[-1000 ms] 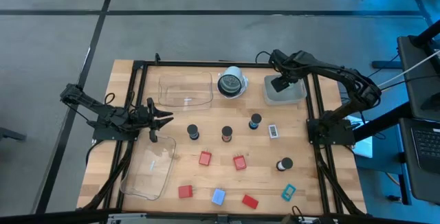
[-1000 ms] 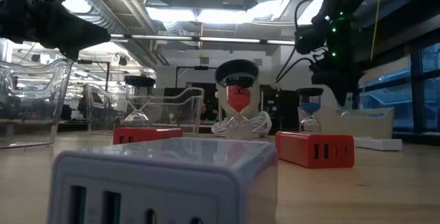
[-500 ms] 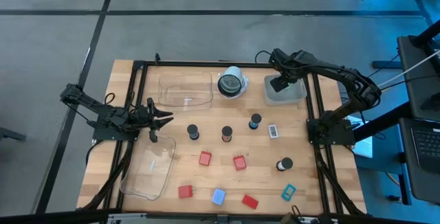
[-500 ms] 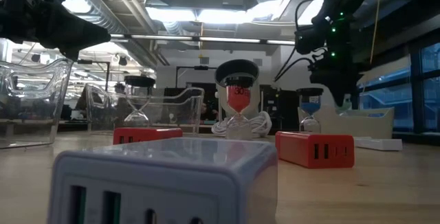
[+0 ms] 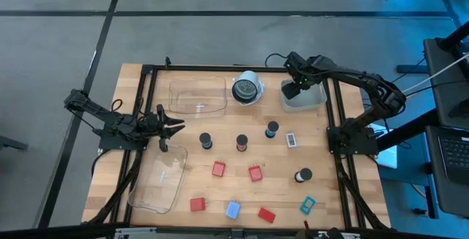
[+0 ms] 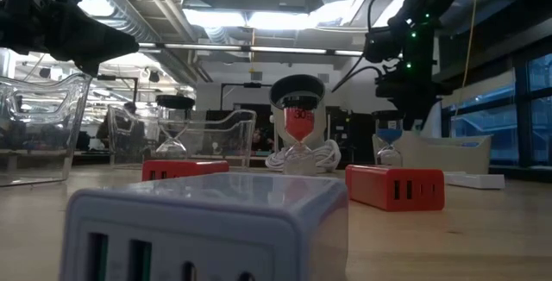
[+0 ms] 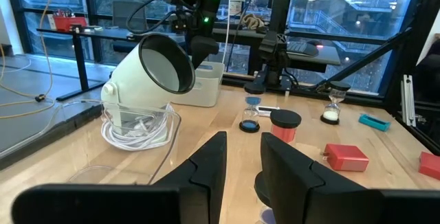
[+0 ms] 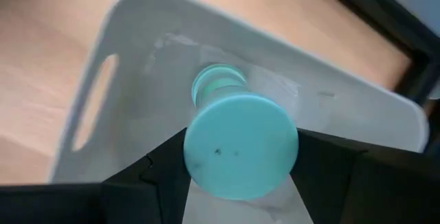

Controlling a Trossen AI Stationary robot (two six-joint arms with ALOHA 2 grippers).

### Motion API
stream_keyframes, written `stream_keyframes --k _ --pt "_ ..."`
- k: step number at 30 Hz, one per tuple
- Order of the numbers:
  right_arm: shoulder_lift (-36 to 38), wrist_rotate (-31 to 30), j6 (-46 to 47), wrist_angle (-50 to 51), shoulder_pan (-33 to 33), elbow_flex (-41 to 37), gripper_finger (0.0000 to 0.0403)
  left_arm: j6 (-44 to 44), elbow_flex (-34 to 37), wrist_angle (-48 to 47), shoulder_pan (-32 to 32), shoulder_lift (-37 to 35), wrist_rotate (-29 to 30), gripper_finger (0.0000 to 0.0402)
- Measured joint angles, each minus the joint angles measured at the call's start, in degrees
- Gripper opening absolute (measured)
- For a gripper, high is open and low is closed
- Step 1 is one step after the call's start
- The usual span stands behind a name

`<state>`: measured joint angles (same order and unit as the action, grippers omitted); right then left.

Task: Pick & Place Office items
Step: Put the light green hourglass into the gray bin

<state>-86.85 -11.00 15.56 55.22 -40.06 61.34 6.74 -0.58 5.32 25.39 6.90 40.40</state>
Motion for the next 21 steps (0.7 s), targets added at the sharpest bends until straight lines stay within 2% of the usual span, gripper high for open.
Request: stream_keyframes --k 12,21 --pt "-4.0 -0.6 -0.2 -2.2 2.8 0.2 0.0208 0.0 0.0 0.0 0.0 0.0 0.0 0.0086" --pt "-4.1 -0.9 -1.0 -3.0 2.8 0.2 0.0208 0.0 0.0 0.0 0.0 0.0 0.0 0.0086"
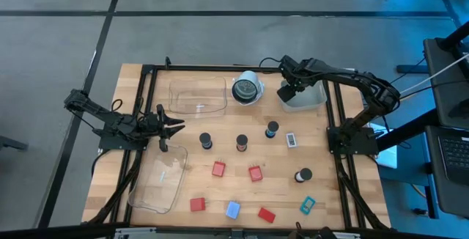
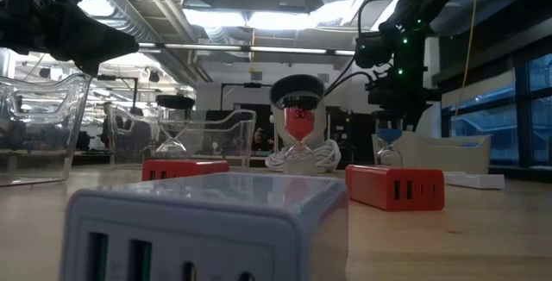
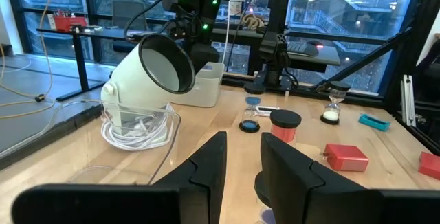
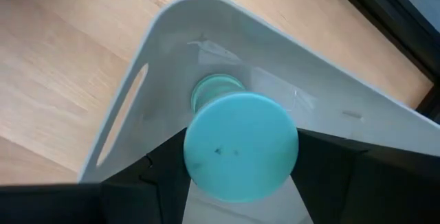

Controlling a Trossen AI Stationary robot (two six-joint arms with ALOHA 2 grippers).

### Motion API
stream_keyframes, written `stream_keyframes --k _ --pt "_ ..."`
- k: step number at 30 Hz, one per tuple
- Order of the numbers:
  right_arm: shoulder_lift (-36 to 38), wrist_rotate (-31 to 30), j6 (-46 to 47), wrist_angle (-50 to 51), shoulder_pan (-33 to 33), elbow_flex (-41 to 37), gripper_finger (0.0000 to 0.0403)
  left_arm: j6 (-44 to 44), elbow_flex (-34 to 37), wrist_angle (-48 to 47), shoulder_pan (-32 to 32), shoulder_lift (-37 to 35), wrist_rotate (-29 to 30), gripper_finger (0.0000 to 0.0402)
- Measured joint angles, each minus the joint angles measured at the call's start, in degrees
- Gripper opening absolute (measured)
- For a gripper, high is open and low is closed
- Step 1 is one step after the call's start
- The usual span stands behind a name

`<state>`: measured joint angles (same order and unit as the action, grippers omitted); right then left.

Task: Pick & Place Office items
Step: Put the light green hourglass into the gray bin, then put the blue hourglass into the gray bin

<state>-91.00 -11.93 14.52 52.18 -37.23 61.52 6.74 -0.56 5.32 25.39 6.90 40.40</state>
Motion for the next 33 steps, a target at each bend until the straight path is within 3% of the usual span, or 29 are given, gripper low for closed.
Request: stream_keyframes --k 5,9,18,27,33 --pt "0.0 0.2 0.0 0.0 0.0 0.0 0.0218 0.0 0.0 0.0 0.0 0.0 0.0 0.0086" --pt "-0.4 2.9 0.0 0.2 -0.1 -0.4 0.0257 0.0 0.0 0.0 0.0 0.0 0.0 0.0086" --pt "1.1 2.4 -0.7 0.5 -0.1 -0.3 0.0332 0.0 0.0 0.0 0.0 0.0 0.0 0.0086" --pt "6.7 2.5 0.1 9.2 0.2 7.8 0.0333 0.0 0.0 0.0 0.0 0.0 0.0 0.0086" --pt "12.4 3.2 3.5 10.7 3.9 11.0 0.0325 0.0 0.0 0.0 0.0 0.0 0.0 0.0086"
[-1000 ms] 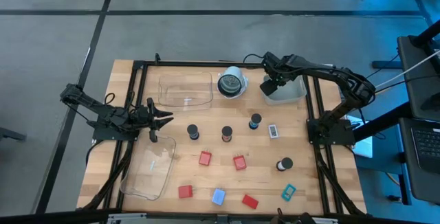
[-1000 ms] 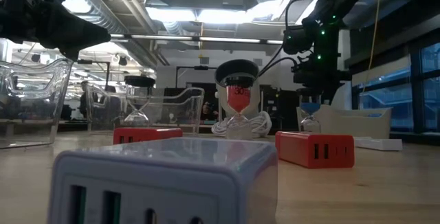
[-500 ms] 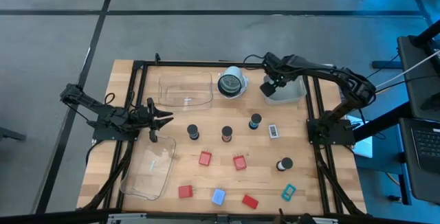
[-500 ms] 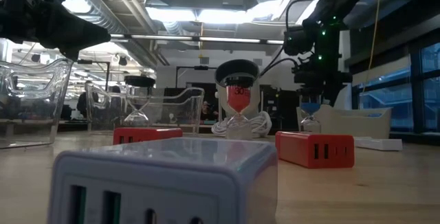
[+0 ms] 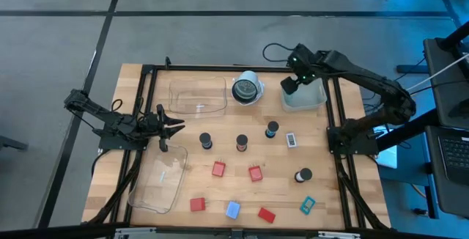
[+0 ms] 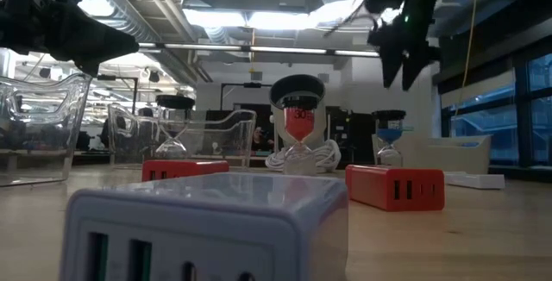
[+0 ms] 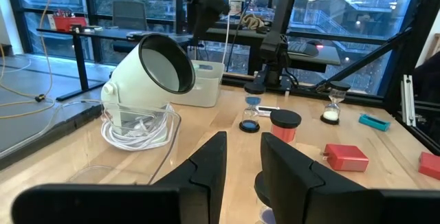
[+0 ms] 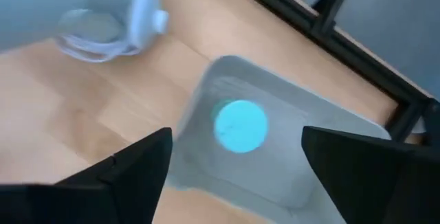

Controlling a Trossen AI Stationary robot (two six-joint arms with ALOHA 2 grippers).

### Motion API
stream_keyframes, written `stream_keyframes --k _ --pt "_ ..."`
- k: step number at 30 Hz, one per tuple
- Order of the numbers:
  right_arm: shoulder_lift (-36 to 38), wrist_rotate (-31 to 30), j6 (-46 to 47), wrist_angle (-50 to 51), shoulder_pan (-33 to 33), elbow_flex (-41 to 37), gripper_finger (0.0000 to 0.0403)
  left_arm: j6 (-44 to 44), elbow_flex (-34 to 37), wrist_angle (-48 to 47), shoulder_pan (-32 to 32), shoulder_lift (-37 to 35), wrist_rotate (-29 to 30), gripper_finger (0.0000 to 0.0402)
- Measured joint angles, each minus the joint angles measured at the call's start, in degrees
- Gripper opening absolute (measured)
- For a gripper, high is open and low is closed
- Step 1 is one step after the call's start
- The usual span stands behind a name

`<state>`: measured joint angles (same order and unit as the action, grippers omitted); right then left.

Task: Pick & Place Office items
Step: Put the blue hourglass into the gray bin

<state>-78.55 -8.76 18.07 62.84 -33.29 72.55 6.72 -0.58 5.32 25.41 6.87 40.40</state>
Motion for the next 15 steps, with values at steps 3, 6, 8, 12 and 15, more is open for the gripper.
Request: stream_keyframes --k 3,6,8,12,15 --pt "3.4 1.5 2.0 -0.2 3.9 -0.6 0.0322 0.0 0.0 0.0 0.0 0.0 0.0 0.0086" --pt "6.3 1.7 4.9 -1.8 10.0 -3.0 0.032 0.0 0.0 0.0 0.0 0.0 0.0 0.0086" --pt "7.7 2.0 7.0 -2.9 14.3 -4.8 0.032 0.0 0.0 0.0 0.0 0.0 0.0 0.0086" --pt "9.0 2.8 11.2 -8.6 22.8 -9.1 0.0323 0.0 0.0 0.0 0.0 0.0 0.0 0.0086" --pt "8.5 4.7 13.0 -13.1 27.7 -12.3 0.0335 0.0 0.0 0.0 0.0 0.0 0.0 0.0086"
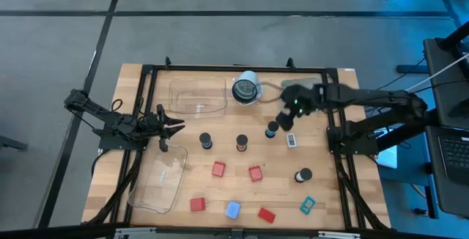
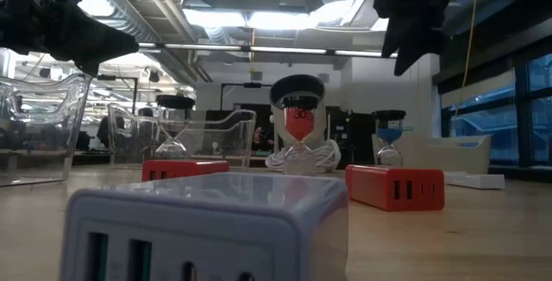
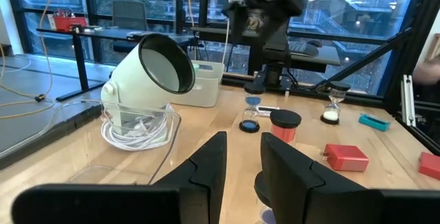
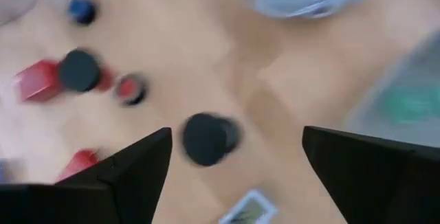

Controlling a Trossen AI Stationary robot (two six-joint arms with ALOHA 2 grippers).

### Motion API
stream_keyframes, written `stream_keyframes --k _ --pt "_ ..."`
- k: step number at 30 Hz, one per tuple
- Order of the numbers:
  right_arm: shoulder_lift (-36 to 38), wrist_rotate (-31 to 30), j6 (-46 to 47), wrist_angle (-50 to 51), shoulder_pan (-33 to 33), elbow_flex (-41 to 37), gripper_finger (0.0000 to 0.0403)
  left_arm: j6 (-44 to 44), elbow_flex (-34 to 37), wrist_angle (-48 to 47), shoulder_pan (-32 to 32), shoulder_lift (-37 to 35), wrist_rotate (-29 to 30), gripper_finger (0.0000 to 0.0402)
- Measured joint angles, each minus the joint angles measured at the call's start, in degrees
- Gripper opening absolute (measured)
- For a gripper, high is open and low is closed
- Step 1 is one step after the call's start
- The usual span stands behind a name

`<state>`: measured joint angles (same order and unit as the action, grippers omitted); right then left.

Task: Pick & Place Office items
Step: Put the blue hourglass into the gray bin

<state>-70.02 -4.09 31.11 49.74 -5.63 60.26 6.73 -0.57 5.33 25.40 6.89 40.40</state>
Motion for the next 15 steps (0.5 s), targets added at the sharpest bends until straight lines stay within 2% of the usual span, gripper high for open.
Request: stream_keyframes --k 6,12,15 --pt "-2.4 -0.5 -0.7 -5.0 5.7 -3.1 0.0364 0.0 0.0 0.0 0.0 0.0 0.0 0.0086" --pt "-5.1 -8.7 -4.5 -5.3 8.4 -3.2 0.037 0.0 0.0 0.0 0.0 0.0 0.0 0.0086" --pt "-6.9 -9.2 -3.7 -5.3 8.6 -3.2 0.037 0.0 0.0 0.0 0.0 0.0 0.0 0.0086"
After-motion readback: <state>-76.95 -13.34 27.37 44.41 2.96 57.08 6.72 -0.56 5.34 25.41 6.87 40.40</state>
